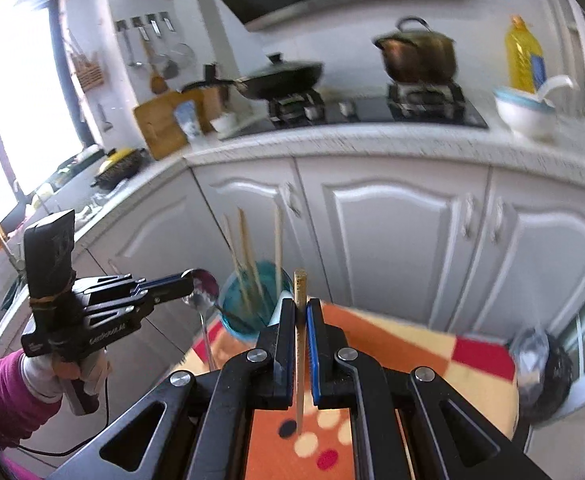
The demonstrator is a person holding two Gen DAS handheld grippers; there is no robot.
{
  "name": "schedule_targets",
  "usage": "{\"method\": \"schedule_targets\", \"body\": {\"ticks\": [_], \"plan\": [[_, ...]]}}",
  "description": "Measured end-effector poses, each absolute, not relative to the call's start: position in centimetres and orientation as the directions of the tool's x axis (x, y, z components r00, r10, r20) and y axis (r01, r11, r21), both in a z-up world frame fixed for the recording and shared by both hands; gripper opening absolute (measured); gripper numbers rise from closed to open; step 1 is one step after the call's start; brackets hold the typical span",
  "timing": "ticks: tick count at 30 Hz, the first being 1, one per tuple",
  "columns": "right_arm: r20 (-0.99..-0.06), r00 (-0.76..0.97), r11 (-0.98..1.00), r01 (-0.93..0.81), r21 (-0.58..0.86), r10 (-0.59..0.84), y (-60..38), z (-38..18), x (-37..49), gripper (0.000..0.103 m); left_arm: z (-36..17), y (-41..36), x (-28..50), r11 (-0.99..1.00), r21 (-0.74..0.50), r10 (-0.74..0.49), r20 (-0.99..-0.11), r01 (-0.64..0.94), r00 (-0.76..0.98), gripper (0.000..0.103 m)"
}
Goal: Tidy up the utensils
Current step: 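Lift and carry the steel spoon and chopstick to the floral cup with both tools, then lower the spoon and chopstick into the cup and open both tools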
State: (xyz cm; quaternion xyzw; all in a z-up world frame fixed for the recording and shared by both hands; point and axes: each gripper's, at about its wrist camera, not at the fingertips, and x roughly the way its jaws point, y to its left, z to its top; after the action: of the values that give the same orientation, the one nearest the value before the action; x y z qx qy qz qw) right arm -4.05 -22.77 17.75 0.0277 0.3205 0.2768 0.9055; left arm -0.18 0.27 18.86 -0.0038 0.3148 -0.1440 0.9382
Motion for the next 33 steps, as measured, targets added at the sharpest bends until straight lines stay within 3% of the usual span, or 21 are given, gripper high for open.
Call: {"method": "schedule_targets", "body": {"ticks": [14, 25, 33], "plan": [[-0.494, 0.656, 0.809, -0.550, 0.206, 0.571, -15.2, 23.2, 0.4, 0.005, 19.0, 3.6, 4.5, 0.993, 0.060, -0.053, -0.525, 0.098, 0.850, 0.001], [-0.539, 0.640, 0.825, -0.520, 0.221, 0.548, -11.9, 18.9, 5.2, 0.005, 13.5, 2.2, 7.5, 0.979, 0.203, 0.081, -0.507, 0.027, 0.858, 0.001], [-0.590, 0.598, 0.832, -0.479, 0.280, 0.542, -12.4, 14.1, 6.5, 0.005, 10.3, 1.1, 8.0, 0.971, 0.237, 0.095, -0.533, 0.041, 0.841, 0.001]]}}
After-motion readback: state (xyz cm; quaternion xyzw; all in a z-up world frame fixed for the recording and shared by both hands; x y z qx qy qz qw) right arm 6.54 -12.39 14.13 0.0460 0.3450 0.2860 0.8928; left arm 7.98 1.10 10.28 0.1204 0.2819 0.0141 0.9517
